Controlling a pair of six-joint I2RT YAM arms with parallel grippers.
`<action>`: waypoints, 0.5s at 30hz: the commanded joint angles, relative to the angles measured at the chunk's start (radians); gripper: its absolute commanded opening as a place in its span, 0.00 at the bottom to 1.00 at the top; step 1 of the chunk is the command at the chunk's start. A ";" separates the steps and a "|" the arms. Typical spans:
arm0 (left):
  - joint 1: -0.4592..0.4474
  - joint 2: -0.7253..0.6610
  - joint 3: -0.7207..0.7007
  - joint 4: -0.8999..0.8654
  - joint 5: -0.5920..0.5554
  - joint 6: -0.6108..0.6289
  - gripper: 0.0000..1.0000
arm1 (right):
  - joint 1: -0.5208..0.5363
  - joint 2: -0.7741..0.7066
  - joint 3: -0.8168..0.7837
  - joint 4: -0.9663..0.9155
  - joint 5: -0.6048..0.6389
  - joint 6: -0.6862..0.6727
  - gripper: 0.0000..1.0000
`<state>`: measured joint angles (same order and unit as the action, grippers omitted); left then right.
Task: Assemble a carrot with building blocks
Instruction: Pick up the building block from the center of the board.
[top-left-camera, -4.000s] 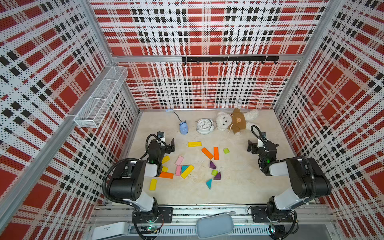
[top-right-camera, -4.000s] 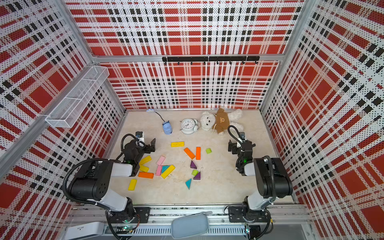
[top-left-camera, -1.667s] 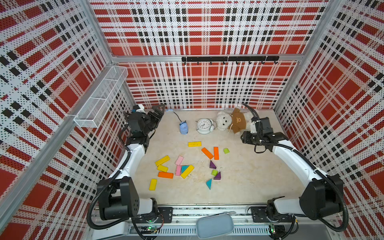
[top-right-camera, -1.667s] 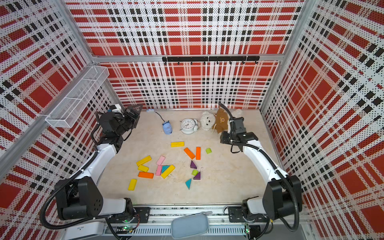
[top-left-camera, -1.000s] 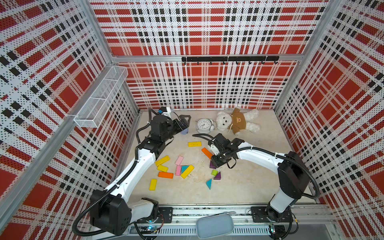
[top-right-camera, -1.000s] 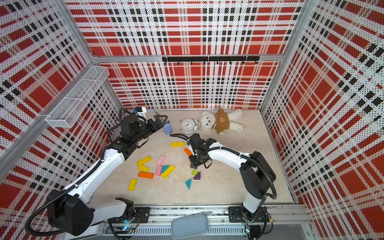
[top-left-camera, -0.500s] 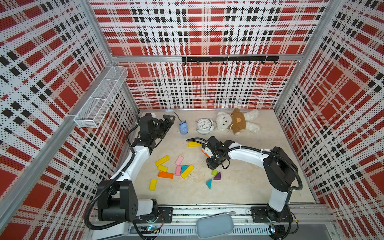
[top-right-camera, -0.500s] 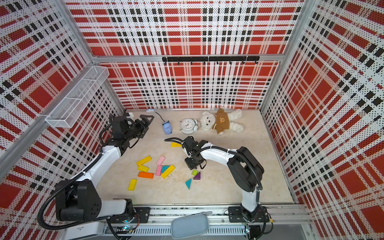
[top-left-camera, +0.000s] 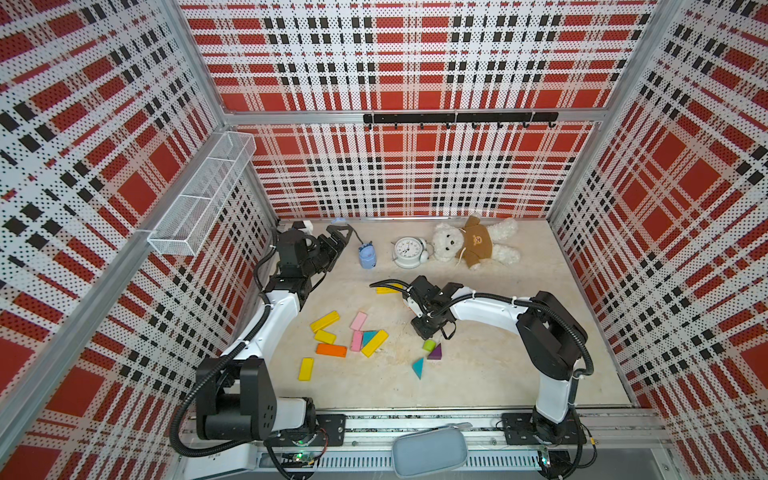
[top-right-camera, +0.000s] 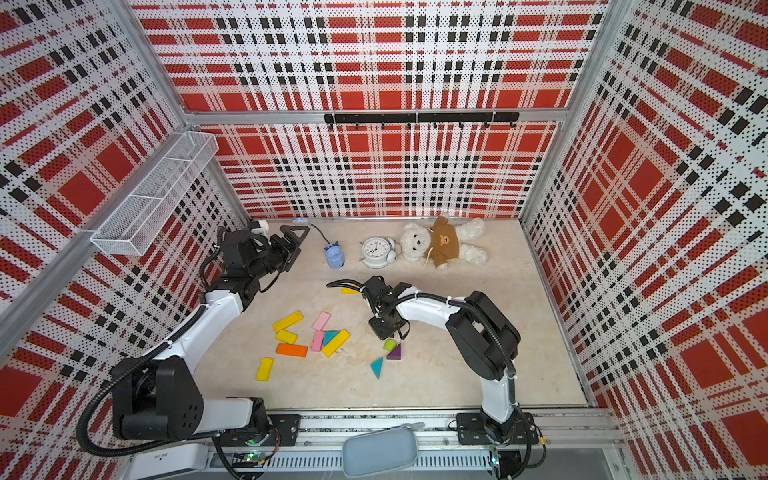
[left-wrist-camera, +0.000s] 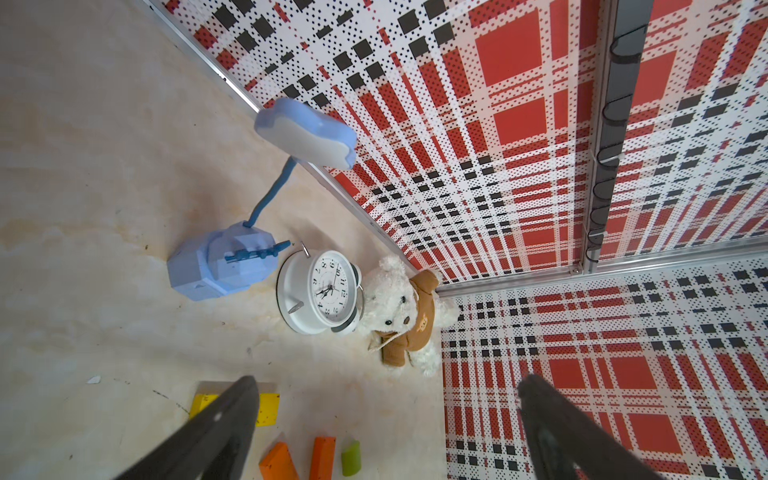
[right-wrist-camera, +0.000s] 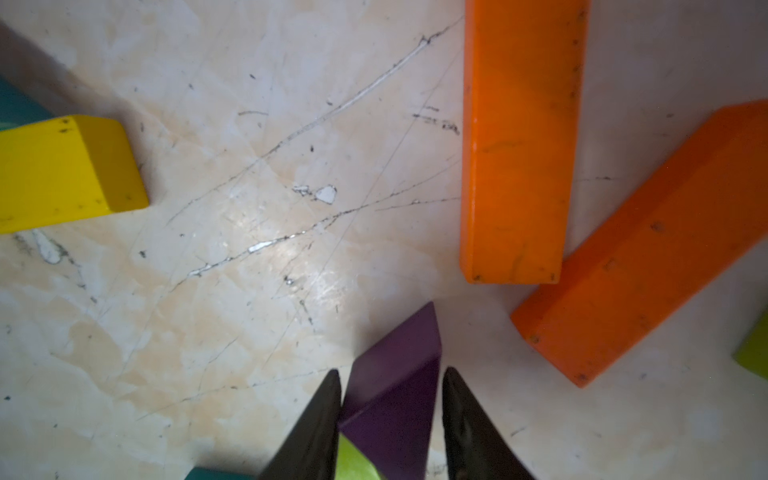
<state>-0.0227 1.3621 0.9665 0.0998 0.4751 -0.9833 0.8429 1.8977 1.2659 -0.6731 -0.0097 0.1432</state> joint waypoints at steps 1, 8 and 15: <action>-0.008 0.015 -0.005 0.027 0.020 -0.014 1.00 | 0.007 0.005 -0.007 0.032 0.003 -0.015 0.36; -0.006 0.002 -0.003 0.029 0.013 -0.002 1.00 | 0.010 -0.025 -0.038 0.033 0.034 -0.037 0.22; -0.005 0.002 -0.004 0.029 0.012 -0.002 0.99 | 0.010 -0.065 -0.052 0.041 0.066 -0.039 0.21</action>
<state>-0.0269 1.3739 0.9665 0.1047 0.4839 -0.9840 0.8478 1.8713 1.2259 -0.6445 0.0315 0.1219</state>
